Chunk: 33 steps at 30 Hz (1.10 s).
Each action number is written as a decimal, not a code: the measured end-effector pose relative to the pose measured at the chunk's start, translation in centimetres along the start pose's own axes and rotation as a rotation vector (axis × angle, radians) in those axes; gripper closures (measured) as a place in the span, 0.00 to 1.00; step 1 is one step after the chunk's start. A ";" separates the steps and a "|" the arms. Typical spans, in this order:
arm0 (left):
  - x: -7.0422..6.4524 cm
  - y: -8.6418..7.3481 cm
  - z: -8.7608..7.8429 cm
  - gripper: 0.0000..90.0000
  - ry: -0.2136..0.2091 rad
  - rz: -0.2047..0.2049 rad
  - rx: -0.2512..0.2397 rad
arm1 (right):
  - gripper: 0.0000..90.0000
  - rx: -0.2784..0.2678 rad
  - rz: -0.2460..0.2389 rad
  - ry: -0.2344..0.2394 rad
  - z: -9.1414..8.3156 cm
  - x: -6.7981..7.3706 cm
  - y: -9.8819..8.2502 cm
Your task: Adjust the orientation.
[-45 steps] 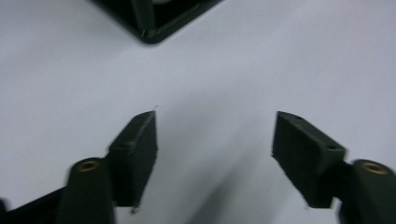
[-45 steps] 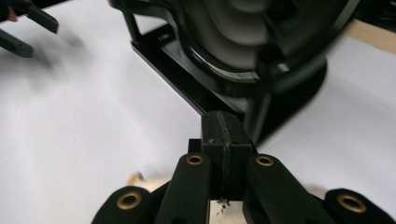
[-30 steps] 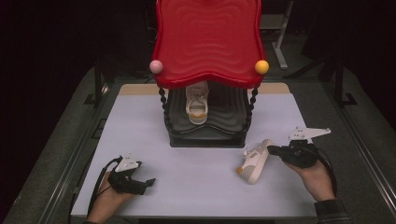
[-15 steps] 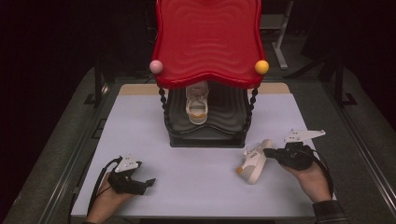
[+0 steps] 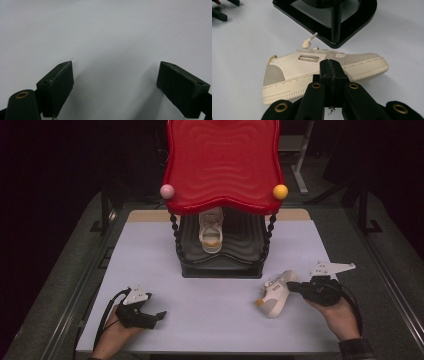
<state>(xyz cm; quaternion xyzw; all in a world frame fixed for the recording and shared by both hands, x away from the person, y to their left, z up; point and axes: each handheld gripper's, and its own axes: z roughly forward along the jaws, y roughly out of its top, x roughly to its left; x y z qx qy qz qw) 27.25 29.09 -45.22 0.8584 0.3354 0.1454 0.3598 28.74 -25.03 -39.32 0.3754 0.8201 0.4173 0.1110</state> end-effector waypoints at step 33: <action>0.0 0.0 0.0 0.15 -0.001 0.000 0.001 | 0.97 0.123 0.092 -0.046 -1.7 -1.8 -5.1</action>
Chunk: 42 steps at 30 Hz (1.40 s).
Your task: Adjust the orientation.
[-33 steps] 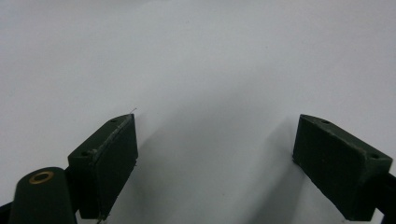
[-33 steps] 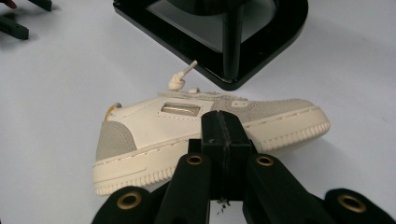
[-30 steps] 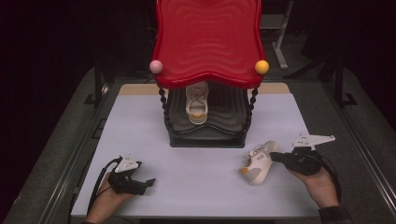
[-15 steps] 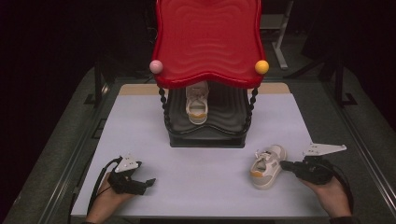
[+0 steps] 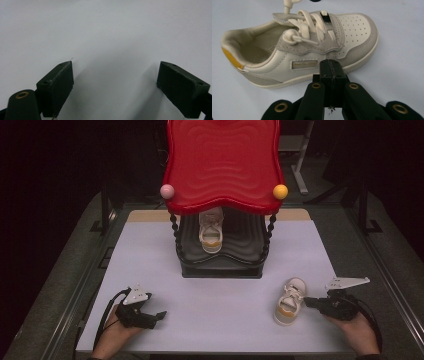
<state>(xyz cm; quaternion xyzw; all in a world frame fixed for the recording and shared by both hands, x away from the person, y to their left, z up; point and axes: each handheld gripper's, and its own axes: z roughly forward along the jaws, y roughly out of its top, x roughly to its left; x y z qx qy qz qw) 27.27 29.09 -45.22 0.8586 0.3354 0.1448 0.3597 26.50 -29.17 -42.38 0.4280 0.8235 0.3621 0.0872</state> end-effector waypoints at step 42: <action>0.0 0.0 0.0 0.15 0.000 0.000 -0.001 | 0.85 -0.014 -0.167 0.284 1.8 5.0 2.0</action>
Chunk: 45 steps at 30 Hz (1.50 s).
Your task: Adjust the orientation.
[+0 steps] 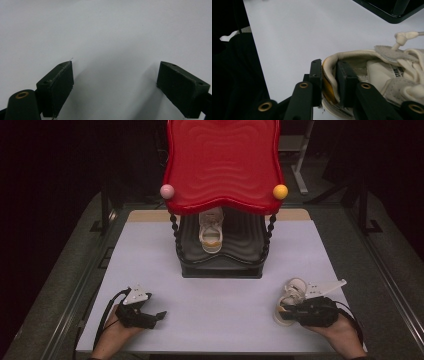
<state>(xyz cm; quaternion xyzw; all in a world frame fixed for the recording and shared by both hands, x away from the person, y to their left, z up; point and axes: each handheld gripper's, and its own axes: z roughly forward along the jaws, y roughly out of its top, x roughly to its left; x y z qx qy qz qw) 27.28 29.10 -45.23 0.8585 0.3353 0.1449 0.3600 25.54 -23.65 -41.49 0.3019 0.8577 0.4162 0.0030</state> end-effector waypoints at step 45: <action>0.0 0.0 0.0 0.15 -0.001 -0.001 0.001 | 0.86 0.006 -0.283 0.197 6.7 7.4 9.7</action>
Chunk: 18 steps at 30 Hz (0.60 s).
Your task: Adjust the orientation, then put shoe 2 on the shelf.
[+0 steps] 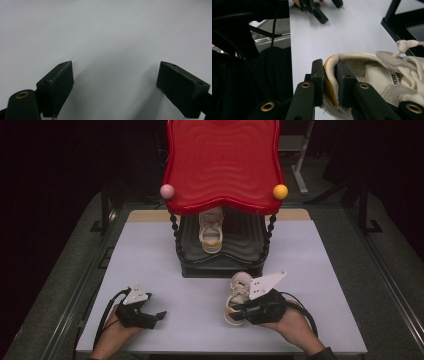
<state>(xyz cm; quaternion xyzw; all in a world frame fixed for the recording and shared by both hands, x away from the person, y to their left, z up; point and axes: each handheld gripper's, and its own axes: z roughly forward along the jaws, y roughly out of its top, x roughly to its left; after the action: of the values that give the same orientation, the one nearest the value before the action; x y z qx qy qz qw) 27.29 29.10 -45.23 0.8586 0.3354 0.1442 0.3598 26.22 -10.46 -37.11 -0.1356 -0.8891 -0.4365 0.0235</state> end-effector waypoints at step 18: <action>0.0 0.0 0.0 0.15 0.000 0.002 0.002 | 0.86 -0.020 -0.086 0.011 -0.3 0.9 5.0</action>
<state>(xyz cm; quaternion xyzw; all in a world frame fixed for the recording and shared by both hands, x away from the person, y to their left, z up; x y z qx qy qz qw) 27.27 29.12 -45.21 0.8592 0.3349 0.1441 0.3588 26.69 -7.56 -32.92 -0.0953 -0.8895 -0.4468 0.0081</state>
